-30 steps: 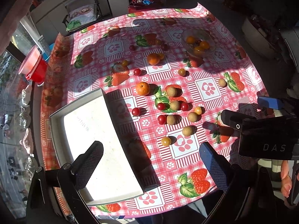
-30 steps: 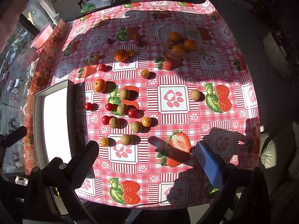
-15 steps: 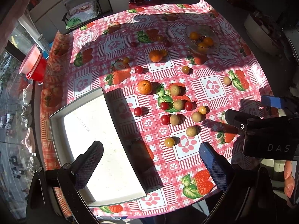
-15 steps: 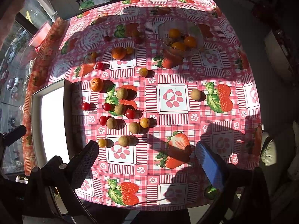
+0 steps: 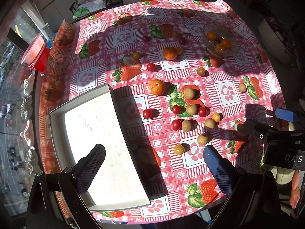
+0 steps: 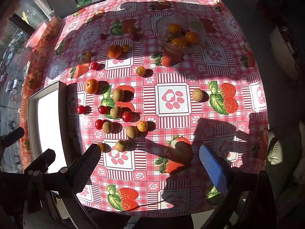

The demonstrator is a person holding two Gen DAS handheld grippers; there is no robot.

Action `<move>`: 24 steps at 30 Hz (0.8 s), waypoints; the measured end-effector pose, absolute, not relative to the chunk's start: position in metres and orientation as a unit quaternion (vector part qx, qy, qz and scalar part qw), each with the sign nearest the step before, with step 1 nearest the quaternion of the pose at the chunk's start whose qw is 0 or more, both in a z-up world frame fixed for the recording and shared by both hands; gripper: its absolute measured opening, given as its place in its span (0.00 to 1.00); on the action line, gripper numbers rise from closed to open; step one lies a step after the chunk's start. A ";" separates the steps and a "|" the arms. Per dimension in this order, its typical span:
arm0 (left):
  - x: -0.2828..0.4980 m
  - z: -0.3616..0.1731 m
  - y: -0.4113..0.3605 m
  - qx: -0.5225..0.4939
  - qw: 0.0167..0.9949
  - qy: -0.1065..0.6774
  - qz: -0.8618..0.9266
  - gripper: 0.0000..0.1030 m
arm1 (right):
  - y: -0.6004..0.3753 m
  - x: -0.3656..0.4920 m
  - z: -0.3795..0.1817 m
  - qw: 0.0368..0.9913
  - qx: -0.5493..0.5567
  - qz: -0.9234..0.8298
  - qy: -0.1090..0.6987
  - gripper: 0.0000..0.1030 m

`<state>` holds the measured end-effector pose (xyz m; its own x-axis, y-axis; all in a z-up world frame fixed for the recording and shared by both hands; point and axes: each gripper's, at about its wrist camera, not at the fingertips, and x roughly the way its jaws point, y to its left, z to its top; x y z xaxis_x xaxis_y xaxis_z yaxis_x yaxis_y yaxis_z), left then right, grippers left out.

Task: Organize fruits
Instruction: 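Grasp the tangerine with the left tool while the right tool grasps a yellow tomato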

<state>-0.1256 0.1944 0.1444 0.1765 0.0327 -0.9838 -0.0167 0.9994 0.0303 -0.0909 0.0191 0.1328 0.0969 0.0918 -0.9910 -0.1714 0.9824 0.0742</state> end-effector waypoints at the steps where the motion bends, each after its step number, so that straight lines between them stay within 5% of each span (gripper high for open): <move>1: -0.123 0.143 0.195 0.007 0.767 0.642 0.018 1.00 | 0.018 -0.090 0.131 0.739 -0.029 0.088 0.667 1.00; 24: -0.054 0.074 0.201 -0.013 0.760 0.648 0.047 1.00 | 0.019 -0.032 0.069 0.719 -0.033 0.086 0.689 1.00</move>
